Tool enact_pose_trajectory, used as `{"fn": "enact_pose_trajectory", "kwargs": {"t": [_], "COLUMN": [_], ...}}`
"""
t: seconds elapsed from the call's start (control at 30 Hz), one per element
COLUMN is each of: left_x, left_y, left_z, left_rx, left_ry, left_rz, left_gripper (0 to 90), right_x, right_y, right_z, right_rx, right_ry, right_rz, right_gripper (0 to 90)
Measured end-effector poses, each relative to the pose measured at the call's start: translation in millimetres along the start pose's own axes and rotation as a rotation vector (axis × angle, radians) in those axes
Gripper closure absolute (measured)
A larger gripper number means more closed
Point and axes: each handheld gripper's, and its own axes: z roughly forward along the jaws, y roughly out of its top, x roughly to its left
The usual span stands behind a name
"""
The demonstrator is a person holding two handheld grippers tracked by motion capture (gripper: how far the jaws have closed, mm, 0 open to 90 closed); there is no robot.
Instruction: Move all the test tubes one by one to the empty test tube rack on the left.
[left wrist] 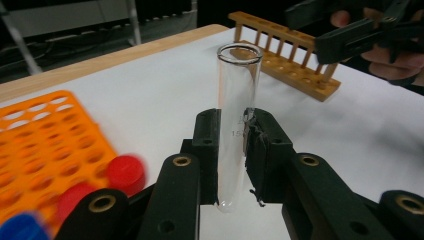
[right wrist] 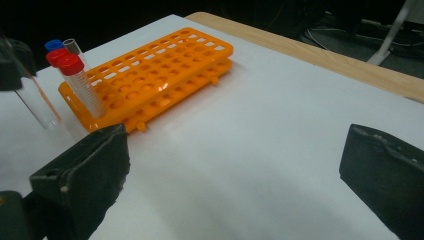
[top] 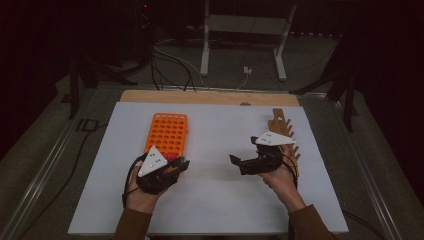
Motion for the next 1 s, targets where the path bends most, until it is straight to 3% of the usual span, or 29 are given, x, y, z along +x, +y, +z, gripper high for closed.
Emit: {"fn": "enact_pose_trajectory", "kwargs": {"t": [0.47,0.83,1.0], "left_x": [29.1,49.2,54.8], "left_y": [-15.1,-27.3,-32.5], "left_z": [-40.9,-54.1,-54.8], "left_rx": [-0.040,-0.052,-0.048], "left_ry": [0.057,0.129,0.190], "left_rz": [-0.043,-0.083,-0.082], "left_gripper": [76.4,76.4,76.4], "right_x": [-19.5,-25.6,-27.0], "right_y": [-15.5,-20.0,-21.9], "right_z": [-20.0,-26.1,-27.7], "right_rx": [-0.008,-0.019,-0.018], "right_ry": [-0.050,-0.067,-0.073], "right_rz": [0.045,0.067,0.072], "right_gripper": [0.1,0.1,0.1]}}
